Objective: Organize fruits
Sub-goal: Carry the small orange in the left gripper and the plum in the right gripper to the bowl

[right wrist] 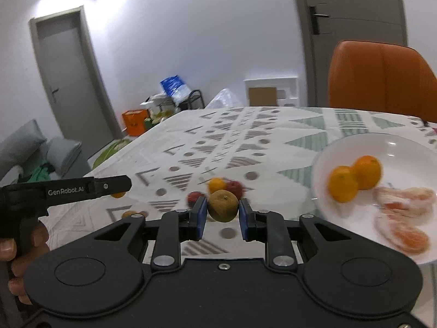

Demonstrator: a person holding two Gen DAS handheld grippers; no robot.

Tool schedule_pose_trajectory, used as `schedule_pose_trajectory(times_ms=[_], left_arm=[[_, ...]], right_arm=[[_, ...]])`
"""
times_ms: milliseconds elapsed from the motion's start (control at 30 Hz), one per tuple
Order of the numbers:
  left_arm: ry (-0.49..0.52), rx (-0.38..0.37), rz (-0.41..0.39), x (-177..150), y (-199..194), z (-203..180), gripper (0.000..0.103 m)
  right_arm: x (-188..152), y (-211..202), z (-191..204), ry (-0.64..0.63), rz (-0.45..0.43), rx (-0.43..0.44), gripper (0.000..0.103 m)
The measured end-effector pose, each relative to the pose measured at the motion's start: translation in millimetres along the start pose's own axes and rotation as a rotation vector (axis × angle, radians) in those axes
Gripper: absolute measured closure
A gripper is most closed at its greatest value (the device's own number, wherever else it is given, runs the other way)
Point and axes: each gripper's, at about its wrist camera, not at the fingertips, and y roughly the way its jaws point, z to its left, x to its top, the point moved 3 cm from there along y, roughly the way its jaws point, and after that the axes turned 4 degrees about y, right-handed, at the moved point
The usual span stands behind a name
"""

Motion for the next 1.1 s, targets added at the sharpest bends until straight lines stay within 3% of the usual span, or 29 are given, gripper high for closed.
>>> schedule_pose_trajectory(times_ms=[467,767,1100], left_arm=[[0.120,-0.019,0.001,9,12,-64,0.081],[0.211,-0.069,0.022,8,28,-109,0.081],[0.297,-0.130,0.029,9,41,-162,0.081]], right_arm=[[3,-27,-65,0.113,-0.109,-0.078,0.080],[0,-41,-111,0.193,-0.174,-0.143,0.079],[-3,-53,-135,0.224,-0.219,-0.194,0.079]])
